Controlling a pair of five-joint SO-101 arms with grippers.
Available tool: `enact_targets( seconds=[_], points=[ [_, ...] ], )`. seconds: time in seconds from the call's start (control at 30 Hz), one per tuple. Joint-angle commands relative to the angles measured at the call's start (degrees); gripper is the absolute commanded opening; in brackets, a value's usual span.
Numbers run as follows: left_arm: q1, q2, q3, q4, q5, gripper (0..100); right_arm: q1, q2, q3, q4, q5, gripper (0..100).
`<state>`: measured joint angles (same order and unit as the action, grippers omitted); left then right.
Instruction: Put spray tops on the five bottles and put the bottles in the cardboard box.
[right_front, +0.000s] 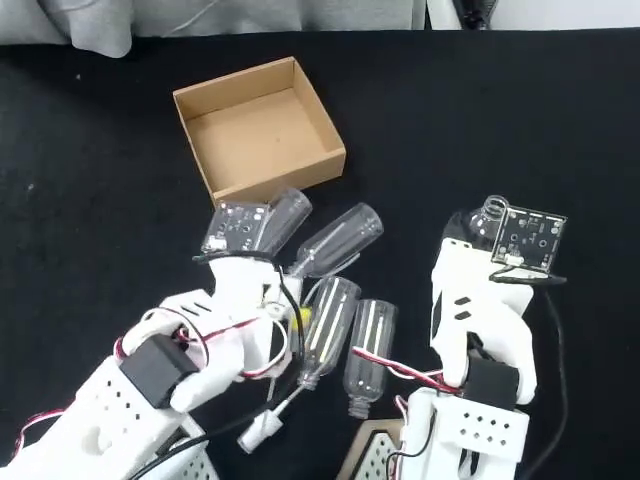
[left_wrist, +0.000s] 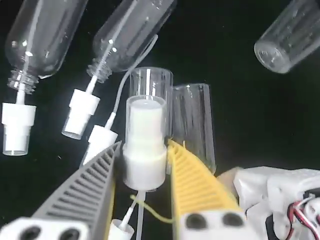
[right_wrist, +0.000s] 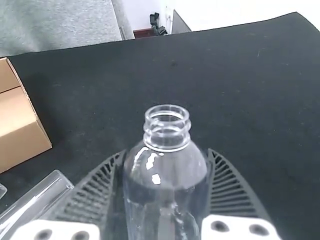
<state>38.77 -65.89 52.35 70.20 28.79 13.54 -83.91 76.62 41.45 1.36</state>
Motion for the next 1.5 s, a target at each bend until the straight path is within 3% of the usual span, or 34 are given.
enact_targets(
  seconds=[0.0, 0.33, 0.7, 1.27, 1.47],
  points=[
    [-0.8, -1.5, -1.5, -1.2, 0.5, 3, -3.9, -1.3, -1.6, -1.1, 0.1, 15.2],
    [-4.9, -2.2, -2.5, -1.6, 0.5, 3, -4.7, -1.3, -0.9, -1.2, 0.1, 15.2],
    [-9.9, -15.5, -1.8, -1.3, 0.5, 3, -8.2, -1.3, 0.0, -1.1, 0.2, 15.2],
    [-12.2, -23.6, 0.2, -1.8, 3.7, 3, -12.6, -1.3, 0.1, -1.1, 0.1, 15.2],
    [-17.5, -28.0, 4.4, -7.6, 3.8, 3, -14.9, -1.3, 0.1, -1.1, 0.0, 15.2]
  ],
)
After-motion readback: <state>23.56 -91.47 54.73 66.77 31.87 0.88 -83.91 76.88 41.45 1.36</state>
